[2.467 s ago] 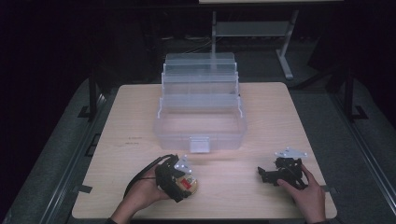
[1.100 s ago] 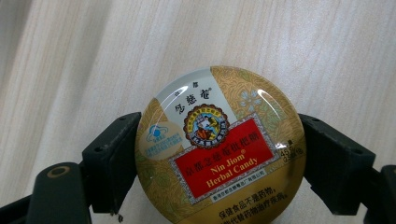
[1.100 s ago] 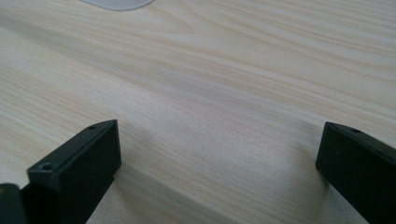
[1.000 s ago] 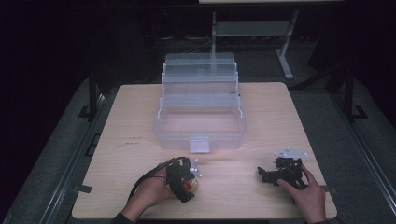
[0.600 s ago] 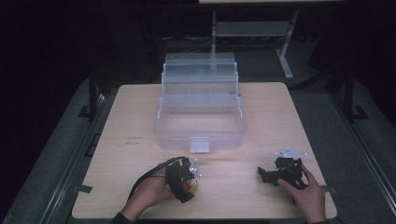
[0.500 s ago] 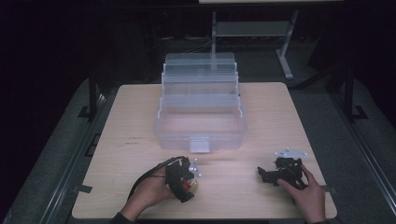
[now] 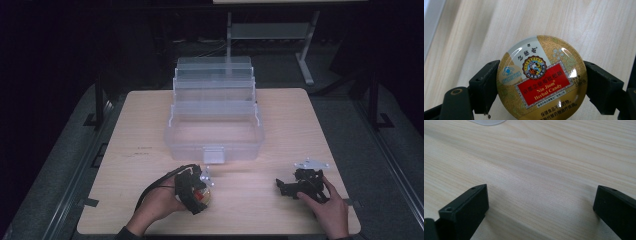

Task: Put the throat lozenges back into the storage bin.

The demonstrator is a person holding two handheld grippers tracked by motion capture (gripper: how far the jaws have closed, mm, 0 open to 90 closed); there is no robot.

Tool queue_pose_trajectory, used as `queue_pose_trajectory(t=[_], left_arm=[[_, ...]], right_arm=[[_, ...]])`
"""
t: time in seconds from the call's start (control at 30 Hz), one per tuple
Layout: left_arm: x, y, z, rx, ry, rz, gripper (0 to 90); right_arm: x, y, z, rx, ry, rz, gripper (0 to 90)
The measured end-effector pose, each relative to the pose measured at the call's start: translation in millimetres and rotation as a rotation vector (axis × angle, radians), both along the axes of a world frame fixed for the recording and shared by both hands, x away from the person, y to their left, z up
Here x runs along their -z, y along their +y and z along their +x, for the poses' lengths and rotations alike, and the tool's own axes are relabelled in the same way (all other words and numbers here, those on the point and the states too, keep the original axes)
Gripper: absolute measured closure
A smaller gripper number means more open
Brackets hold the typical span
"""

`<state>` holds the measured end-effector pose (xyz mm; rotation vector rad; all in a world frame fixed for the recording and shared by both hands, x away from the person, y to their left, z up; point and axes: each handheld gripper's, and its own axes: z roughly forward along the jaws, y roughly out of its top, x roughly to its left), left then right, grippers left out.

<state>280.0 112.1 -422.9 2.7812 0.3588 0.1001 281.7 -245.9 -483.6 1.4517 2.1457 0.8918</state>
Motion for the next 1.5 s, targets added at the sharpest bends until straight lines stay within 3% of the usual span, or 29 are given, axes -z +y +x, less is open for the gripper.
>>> queue_pose_trajectory(t=[0.67,1.5], left_arm=[[-21.5,0.7,4.3,-0.003,-0.011,-0.020,19.5],[-51.1,-0.1,25.4,-0.033,0.004,-0.042,19.6]], right_arm=[[0.0,0.0,0.0,0.000,0.000,0.000,0.0],[0.0,0.0,0.0,0.000,0.000,0.000,0.0]])
